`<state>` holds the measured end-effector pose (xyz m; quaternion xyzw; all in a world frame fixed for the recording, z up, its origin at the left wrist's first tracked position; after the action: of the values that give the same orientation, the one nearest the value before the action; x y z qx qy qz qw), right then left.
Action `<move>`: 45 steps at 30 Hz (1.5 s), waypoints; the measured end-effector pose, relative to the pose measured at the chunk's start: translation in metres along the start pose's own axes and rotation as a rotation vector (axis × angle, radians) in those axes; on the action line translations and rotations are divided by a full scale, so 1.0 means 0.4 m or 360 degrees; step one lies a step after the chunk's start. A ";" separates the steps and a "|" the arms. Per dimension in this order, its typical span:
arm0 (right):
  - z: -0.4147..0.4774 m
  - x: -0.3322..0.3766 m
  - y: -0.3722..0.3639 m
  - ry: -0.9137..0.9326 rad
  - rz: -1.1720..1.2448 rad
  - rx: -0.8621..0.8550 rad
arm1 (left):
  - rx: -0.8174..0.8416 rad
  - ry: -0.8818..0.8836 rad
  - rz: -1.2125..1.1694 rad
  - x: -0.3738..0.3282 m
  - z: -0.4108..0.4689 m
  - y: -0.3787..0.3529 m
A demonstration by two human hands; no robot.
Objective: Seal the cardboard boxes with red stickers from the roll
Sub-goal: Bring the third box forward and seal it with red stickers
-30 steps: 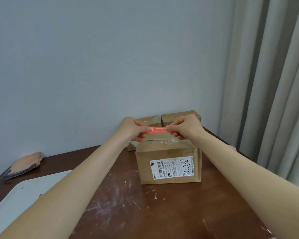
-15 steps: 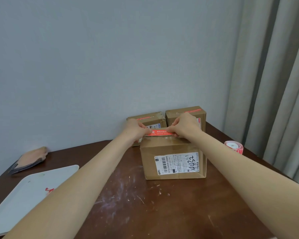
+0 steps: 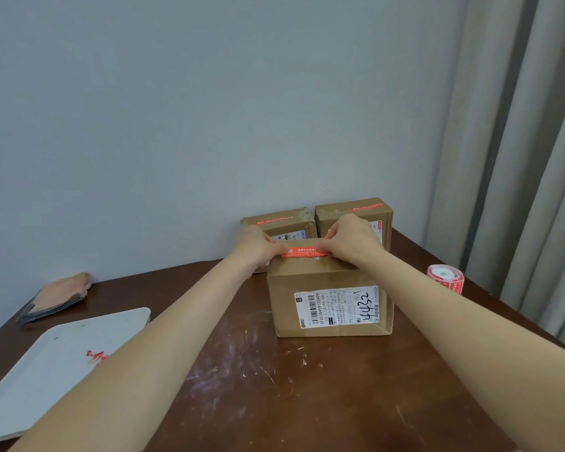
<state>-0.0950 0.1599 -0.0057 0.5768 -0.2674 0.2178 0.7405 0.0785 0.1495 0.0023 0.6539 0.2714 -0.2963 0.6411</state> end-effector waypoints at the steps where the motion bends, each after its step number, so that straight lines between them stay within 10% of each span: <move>1: 0.001 0.000 0.000 -0.0002 -0.0007 0.0004 | -0.0001 0.0003 -0.0013 0.002 0.002 -0.001; 25: -0.001 -0.003 -0.006 0.0059 -0.0300 -0.0025 | -0.0041 0.0158 -0.0324 0.048 0.018 -0.030; 32: -0.096 0.023 0.015 0.0570 -0.0544 0.0152 | -0.0363 -0.0937 0.0661 0.043 -0.071 -0.043; 45: -0.123 -0.004 -0.031 0.0473 -0.0772 0.0028 | -0.0247 -0.0696 0.0884 0.059 -0.099 -0.061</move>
<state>-0.0813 0.2048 -0.0254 0.5922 -0.0080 0.1187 0.7969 0.0781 0.1894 -0.0316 0.5733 -0.0386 -0.2223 0.7877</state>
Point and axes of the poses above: each hand's wrist, its own z-axis towards the middle knuckle, its own y-axis out of the back of the hand, x = y × z, the point moved 3 cm from there along z, towards the middle knuckle, and after that the axes turned 3 degrees about y, right-handed, at the moved point
